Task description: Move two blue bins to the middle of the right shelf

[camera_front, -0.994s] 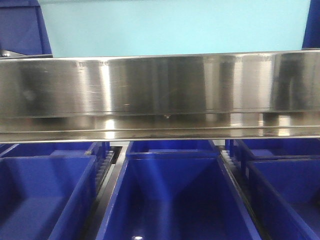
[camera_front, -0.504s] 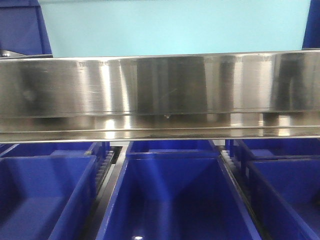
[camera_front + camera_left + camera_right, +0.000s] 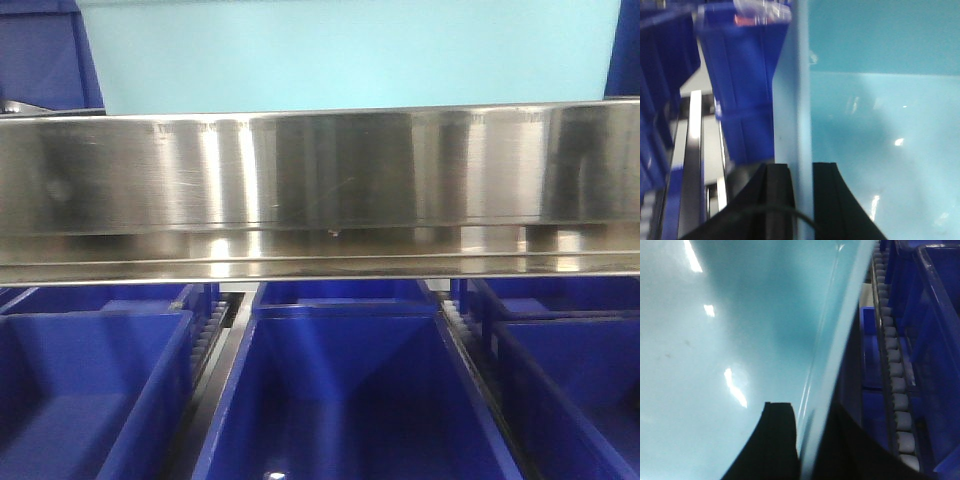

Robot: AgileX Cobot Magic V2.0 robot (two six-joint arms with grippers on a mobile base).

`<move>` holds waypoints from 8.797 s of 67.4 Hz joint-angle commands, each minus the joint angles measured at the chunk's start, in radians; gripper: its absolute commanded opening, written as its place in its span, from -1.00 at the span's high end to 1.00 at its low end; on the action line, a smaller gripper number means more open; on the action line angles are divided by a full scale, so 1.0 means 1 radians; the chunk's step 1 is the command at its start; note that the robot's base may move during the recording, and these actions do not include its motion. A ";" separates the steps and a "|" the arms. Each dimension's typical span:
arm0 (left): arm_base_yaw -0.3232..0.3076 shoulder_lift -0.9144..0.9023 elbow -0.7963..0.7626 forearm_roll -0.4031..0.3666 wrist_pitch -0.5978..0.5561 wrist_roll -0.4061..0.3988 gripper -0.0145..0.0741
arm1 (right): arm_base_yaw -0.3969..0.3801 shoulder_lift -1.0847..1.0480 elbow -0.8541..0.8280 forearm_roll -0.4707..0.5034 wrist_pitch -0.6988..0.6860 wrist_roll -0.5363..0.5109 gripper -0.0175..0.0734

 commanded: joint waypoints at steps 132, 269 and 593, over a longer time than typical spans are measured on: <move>0.040 0.050 0.009 -0.004 0.338 -0.002 -0.57 | 0.004 0.118 0.021 0.105 0.116 -0.024 -0.61; 0.098 0.037 0.384 -0.162 0.338 -0.027 0.92 | 0.008 0.138 0.289 0.120 0.025 -0.024 0.95; 0.098 -0.136 0.209 -0.188 -0.145 -0.027 0.92 | 0.008 -0.136 0.285 0.120 -0.310 -0.024 0.95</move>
